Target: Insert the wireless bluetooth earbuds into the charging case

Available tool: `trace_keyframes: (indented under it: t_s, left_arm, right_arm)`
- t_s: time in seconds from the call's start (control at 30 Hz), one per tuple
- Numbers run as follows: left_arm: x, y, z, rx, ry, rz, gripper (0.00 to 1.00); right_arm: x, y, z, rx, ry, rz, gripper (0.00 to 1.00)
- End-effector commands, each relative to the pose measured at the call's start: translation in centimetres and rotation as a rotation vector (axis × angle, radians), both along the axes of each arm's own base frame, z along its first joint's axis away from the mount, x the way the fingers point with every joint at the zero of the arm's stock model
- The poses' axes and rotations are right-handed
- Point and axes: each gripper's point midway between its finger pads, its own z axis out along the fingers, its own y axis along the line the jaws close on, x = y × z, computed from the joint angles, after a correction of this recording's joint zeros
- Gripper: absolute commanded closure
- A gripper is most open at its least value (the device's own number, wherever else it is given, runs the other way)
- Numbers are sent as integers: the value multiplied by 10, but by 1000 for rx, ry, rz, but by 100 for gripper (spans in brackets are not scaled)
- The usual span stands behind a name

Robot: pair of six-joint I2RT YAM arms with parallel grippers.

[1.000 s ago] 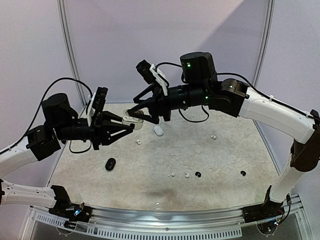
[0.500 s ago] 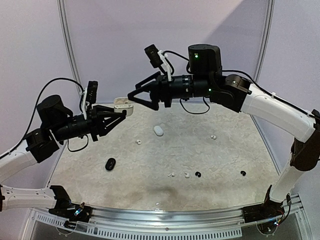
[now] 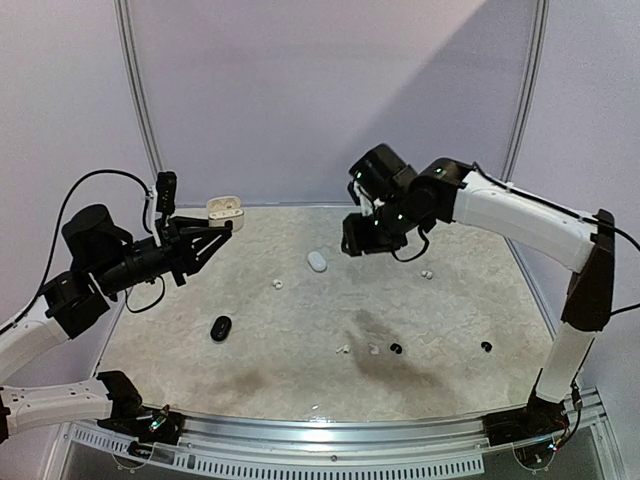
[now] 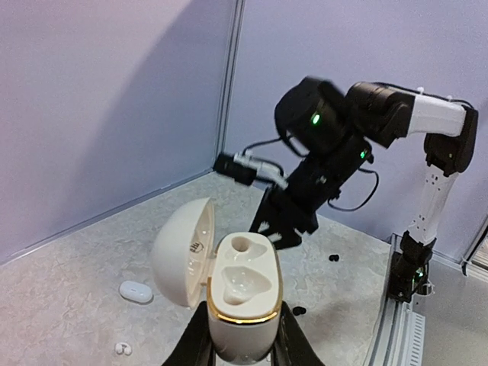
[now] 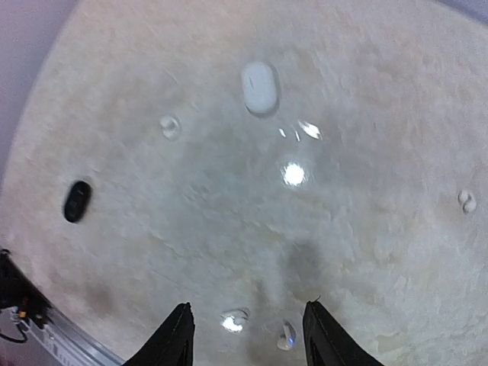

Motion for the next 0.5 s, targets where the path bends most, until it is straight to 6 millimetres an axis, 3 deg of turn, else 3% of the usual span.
trace_keyframes:
  t_s: [0.0,0.03,0.2,0.33,0.47]
  left_arm:
    - [3,5,-8,10,-5,19,100]
    - [3,6,-7,9,-6,20,100]
    - [4,9,-9,13,-3,28,100]
    - [4,10,-9,15,-3,30,100]
    - [5,10,-9,16,-6,32,100]
  right_arm:
    - [-35,-22,-95,-191,262,-25,54]
    - [-39,-20,-107,-192,288,-16,56]
    - [-56,15,-126,-144,325,107,57]
    - [-71,16,-156,-201,411,111,60]
    - [-84,23,-166,-190,442,121,60]
